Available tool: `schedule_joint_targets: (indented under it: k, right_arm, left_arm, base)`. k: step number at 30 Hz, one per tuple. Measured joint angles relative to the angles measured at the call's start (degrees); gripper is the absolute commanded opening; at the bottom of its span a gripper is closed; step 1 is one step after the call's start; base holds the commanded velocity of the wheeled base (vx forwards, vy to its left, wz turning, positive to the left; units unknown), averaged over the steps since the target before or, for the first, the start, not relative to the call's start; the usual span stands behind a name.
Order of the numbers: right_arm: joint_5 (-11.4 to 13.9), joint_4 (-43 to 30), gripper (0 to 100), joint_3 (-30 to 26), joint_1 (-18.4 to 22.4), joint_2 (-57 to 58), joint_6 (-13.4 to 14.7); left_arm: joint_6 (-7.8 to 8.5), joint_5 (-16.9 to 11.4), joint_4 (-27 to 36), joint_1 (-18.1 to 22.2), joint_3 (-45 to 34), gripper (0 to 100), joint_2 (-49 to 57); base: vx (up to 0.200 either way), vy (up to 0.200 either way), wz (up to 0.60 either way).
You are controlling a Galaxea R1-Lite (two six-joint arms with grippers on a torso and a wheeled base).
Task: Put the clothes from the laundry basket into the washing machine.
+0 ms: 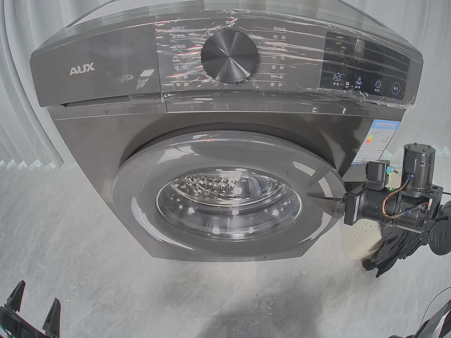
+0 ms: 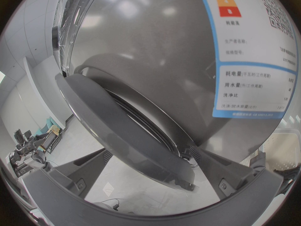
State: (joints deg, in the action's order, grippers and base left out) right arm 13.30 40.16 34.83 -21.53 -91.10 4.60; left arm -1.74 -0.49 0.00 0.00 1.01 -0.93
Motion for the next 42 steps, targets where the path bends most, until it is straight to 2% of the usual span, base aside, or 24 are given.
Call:
schedule_joint_targets:
  k: [20, 28, 42]
  right_arm:
    - [0.1, -0.9, 100, -12.8, -4.7, 11.3, -0.1]
    - [-0.1, -0.7, 100, -12.9, -4.8, 12.9, -0.1]
    - [0.4, 0.0, 100, -12.4, -7.1, 9.4, 0.1]
  left_arm:
    - [0.0, 0.0, 0.0, 0.0, 0.0, 100, 0.0]
    - [-0.24, 0.0, 0.0, 0.0, 0.0, 100, 0.0]
    - [-0.26, 0.0, 0.0, 0.0, 0.0, 100, 0.0]
  base:
    - [0.0, 0.0, 0.0]
    - [-0.15, 0.0, 0.0]
    - [0.0, 0.0, 0.0]
